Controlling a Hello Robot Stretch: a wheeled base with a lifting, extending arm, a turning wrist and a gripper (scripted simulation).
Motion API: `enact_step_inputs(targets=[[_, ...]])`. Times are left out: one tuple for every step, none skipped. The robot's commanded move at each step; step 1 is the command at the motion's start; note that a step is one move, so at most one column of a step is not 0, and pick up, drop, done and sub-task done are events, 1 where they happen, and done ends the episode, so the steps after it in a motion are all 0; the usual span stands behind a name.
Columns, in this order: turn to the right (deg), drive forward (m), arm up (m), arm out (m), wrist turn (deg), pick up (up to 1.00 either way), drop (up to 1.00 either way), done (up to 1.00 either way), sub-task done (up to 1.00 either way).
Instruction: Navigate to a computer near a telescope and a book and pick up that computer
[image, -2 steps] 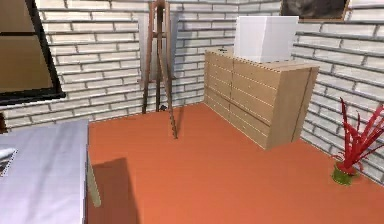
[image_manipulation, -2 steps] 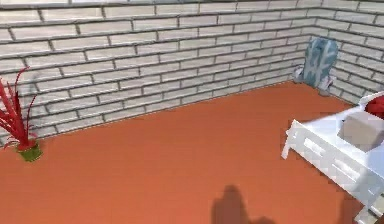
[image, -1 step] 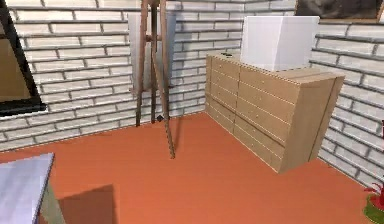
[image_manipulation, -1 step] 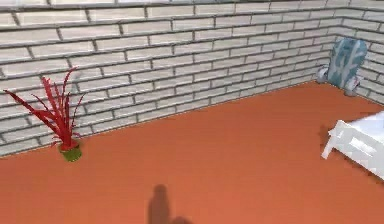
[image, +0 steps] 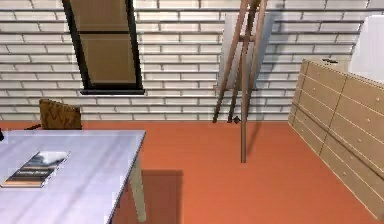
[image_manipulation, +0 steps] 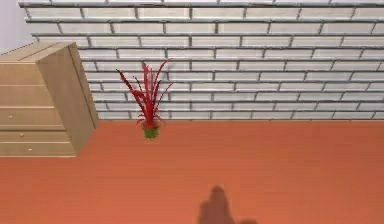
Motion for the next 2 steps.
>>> enact_step_inputs(targets=[[0.0,1.0,0.0,0.0,0.0,0.0,0.0,0.0,0.0],[-3.0,0.0,0.0,0.0,0.0,0.0,0.0,0.0,0.0]])
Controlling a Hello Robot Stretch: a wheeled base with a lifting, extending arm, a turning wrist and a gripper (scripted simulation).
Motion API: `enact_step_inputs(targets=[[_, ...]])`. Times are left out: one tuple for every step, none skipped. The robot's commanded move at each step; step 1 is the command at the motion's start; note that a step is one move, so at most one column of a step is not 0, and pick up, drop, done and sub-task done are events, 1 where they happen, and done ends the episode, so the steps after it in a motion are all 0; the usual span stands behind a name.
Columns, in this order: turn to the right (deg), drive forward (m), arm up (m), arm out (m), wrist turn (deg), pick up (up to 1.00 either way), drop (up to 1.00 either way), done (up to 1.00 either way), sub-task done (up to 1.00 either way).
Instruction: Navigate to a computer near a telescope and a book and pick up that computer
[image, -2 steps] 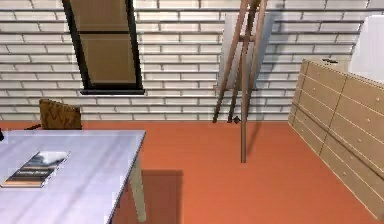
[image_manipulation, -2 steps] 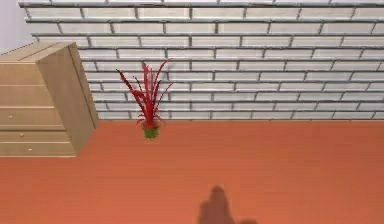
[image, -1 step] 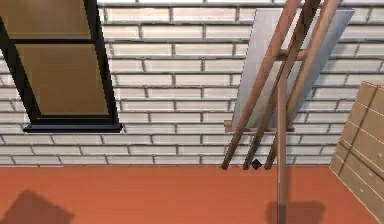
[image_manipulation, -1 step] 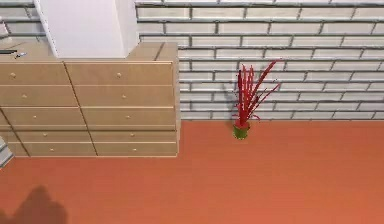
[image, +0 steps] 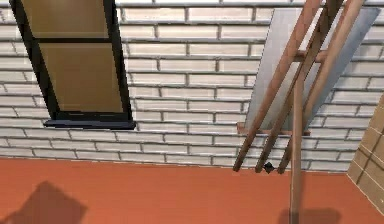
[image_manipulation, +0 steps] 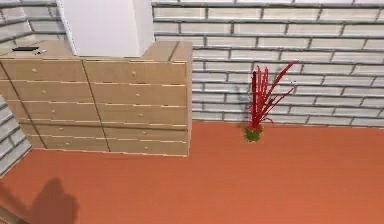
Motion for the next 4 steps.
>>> enact_step_inputs(targets=[[0.0,0.25,0.0,0.0,0.0,0.0,0.0,0.0,0.0],[-33.0,0.0,0.0,0.0,0.0,0.0,0.0,0.0,0.0],[0.0,0.95,0.0,0.0,0.0,0.0,0.0,0.0,0.0],[-45.0,0.0,0.0,0.0,0.0,0.0,0.0,0.0,0.0]])
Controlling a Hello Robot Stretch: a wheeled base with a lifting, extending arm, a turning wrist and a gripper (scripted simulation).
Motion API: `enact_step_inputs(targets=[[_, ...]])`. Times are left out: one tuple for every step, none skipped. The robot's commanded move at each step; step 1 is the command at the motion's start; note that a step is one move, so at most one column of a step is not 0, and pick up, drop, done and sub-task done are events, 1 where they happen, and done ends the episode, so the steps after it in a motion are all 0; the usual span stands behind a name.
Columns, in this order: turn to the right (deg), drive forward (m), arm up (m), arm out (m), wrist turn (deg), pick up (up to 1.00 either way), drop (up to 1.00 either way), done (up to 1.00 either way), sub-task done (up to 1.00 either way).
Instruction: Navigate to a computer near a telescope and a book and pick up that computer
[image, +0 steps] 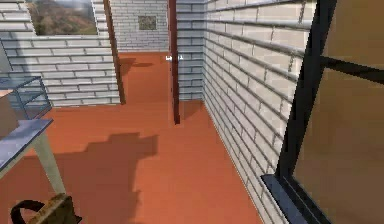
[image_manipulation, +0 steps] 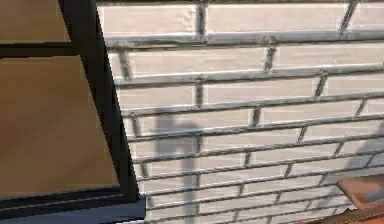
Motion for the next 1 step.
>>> enact_step_inputs(targets=[[-6.0,0.0,0.0,0.0,0.0,0.0,0.0,0.0,0.0]])
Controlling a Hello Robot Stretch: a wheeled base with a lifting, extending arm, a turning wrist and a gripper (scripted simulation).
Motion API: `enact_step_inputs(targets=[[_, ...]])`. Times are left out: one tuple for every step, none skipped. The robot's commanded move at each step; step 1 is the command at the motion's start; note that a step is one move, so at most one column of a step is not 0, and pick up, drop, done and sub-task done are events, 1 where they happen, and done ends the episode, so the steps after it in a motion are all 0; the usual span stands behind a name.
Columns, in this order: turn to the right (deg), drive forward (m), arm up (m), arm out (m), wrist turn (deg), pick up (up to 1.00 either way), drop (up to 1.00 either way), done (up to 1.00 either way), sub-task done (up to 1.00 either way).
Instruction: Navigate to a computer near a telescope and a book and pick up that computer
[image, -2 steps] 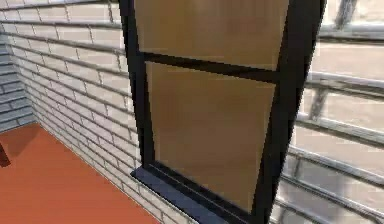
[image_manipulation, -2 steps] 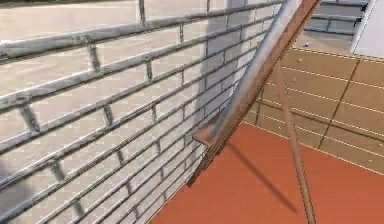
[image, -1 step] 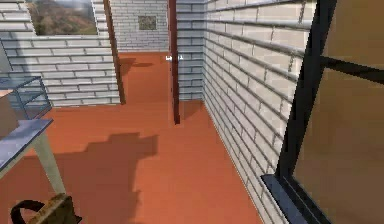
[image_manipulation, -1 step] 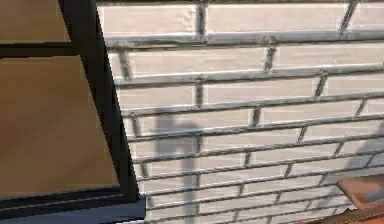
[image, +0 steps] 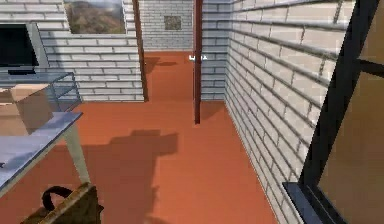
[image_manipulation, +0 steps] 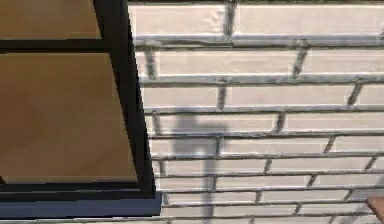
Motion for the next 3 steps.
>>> enact_step_inputs(targets=[[0.0,0.75,0.0,0.0,0.0,0.0,0.0,0.0,0.0],[-12.0,0.0,0.0,0.0,0.0,0.0,0.0,0.0,0.0],[0.0,1.0,0.0,0.0,0.0,0.0,0.0,0.0,0.0]])
